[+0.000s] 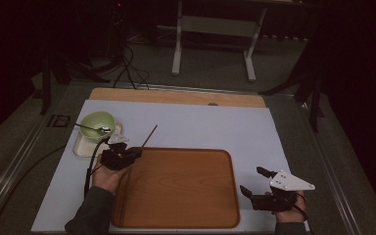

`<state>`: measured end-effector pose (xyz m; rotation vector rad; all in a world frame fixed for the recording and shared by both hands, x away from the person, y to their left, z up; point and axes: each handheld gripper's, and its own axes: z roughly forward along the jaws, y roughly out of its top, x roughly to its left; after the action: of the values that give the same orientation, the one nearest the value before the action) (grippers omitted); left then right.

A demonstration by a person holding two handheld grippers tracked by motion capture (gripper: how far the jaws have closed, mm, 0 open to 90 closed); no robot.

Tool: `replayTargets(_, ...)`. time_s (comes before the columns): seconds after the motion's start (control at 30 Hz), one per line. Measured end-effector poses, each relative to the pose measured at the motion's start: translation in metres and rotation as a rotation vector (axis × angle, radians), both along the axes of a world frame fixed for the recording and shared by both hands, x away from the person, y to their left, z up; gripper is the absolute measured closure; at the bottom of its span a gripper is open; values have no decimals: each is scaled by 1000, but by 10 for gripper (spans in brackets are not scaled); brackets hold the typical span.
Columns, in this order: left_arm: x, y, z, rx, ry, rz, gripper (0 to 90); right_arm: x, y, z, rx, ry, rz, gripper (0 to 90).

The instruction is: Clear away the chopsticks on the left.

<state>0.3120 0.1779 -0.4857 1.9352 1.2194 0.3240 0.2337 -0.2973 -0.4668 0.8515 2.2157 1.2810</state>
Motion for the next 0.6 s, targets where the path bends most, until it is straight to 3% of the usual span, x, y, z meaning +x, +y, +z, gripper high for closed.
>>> replayTargets(0.6,-4,-4,-20,14,26,43,851,0,1,0,-7,-3,3,134)
